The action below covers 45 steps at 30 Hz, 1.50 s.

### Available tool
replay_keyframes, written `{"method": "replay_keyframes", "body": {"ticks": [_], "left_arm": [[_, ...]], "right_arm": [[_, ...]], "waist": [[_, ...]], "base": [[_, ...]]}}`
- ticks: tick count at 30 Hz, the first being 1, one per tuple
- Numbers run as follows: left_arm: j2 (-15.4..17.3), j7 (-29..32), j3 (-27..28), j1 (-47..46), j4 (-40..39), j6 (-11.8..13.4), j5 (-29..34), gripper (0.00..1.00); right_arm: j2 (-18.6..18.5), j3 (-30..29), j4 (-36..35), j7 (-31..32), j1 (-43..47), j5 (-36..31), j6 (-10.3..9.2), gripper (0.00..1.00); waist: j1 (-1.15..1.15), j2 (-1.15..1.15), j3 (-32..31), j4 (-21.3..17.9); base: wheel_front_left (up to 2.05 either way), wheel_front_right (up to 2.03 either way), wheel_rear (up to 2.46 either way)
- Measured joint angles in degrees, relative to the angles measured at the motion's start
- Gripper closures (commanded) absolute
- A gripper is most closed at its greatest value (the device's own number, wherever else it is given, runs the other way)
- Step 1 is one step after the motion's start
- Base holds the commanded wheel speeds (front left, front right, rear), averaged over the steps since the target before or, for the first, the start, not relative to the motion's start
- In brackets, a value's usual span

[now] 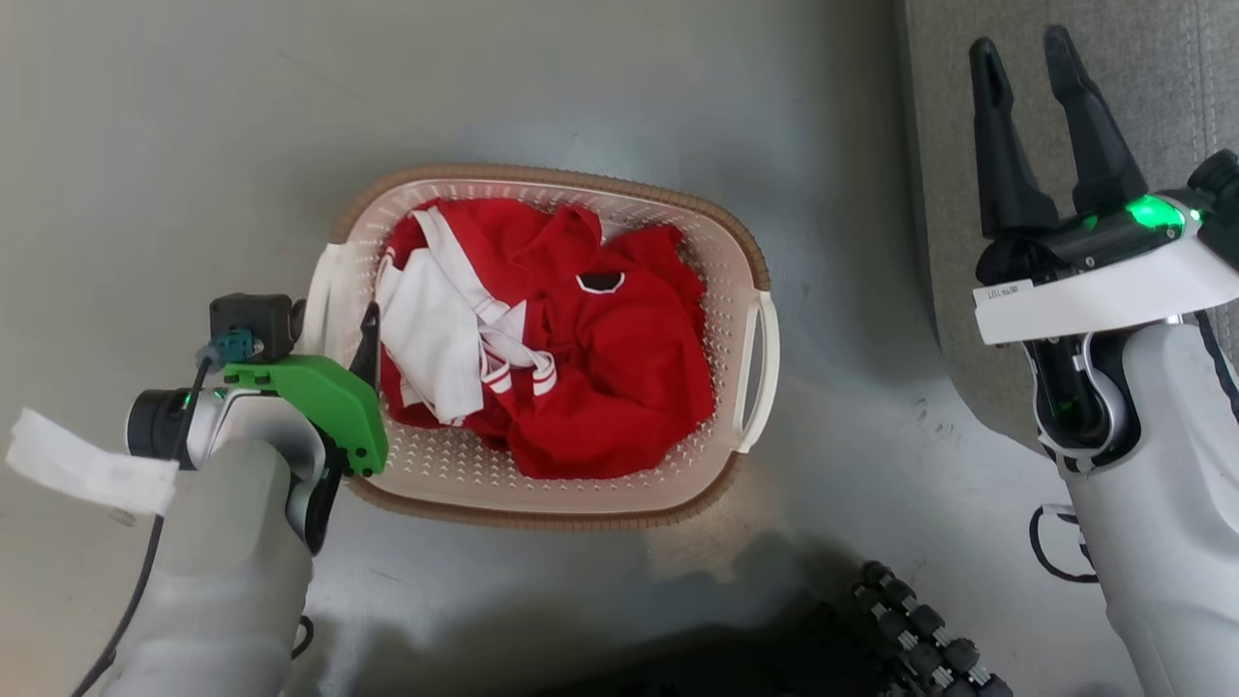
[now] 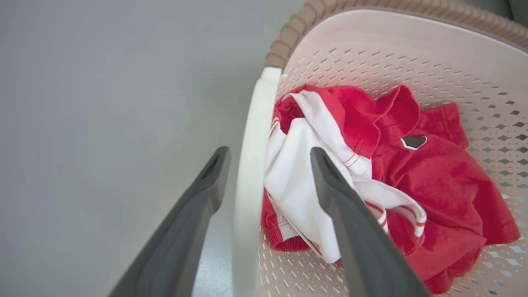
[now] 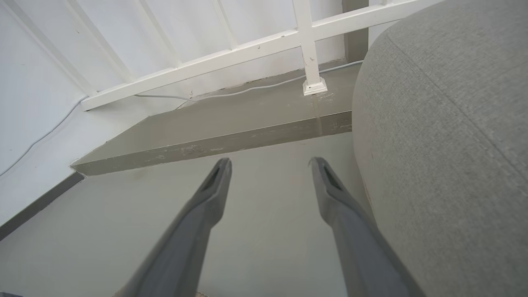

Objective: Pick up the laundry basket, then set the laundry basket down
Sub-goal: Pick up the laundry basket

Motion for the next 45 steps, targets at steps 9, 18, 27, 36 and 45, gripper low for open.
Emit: {"method": "replay_keyframes", "body": {"ticks": [9, 18, 27, 36, 45], "left_arm": [[-0.12, 0.87, -1.01, -2.88, 4.6, -0.71, -0.05, 0.54], [-0.44, 0.64, -1.25, -4.48, 7.66, -1.19, -1.01, 1.0], [-1.11, -1.6, 2.21, -4.5, 10.13, -1.2, -5.17, 1.0], [-1.2, -3.58, 5.75, -5.21, 11.16, -1.12, -8.17, 1.0], [-1.41, -4.1, 5.84, -5.48, 13.28, -1.12, -8.65, 1.0]], "right_arm": [[0.21, 0.0, 0.52, -0.01, -0.5, 0.35, 0.0, 0.0], [0.52, 0.01, 1.57, -0.01, -1.17, 0.42, 0.0, 0.0], [0.8, 0.13, 1.93, -0.01, -1.18, 0.51, 0.0, 0.0], [0.82, 0.47, 2.07, -0.01, -1.18, 0.51, 0.05, 0.0], [0.79, 0.69, 2.16, -0.01, -1.18, 0.52, 0.05, 0.0]], "waist": [[0.0, 0.0, 1.24, -0.76], [0.0, 0.0, 1.15, -0.95], [0.0, 0.0, -0.44, -0.57], [0.0, 0.0, -1.05, -0.24], [0.0, 0.0, -1.21, -0.28]], "base": [[0.0, 0.0, 0.0], [0.0, 0.0, 0.0], [0.0, 0.0, 0.0], [0.0, 0.0, 0.0], [0.0, 0.0, 0.0]]}}
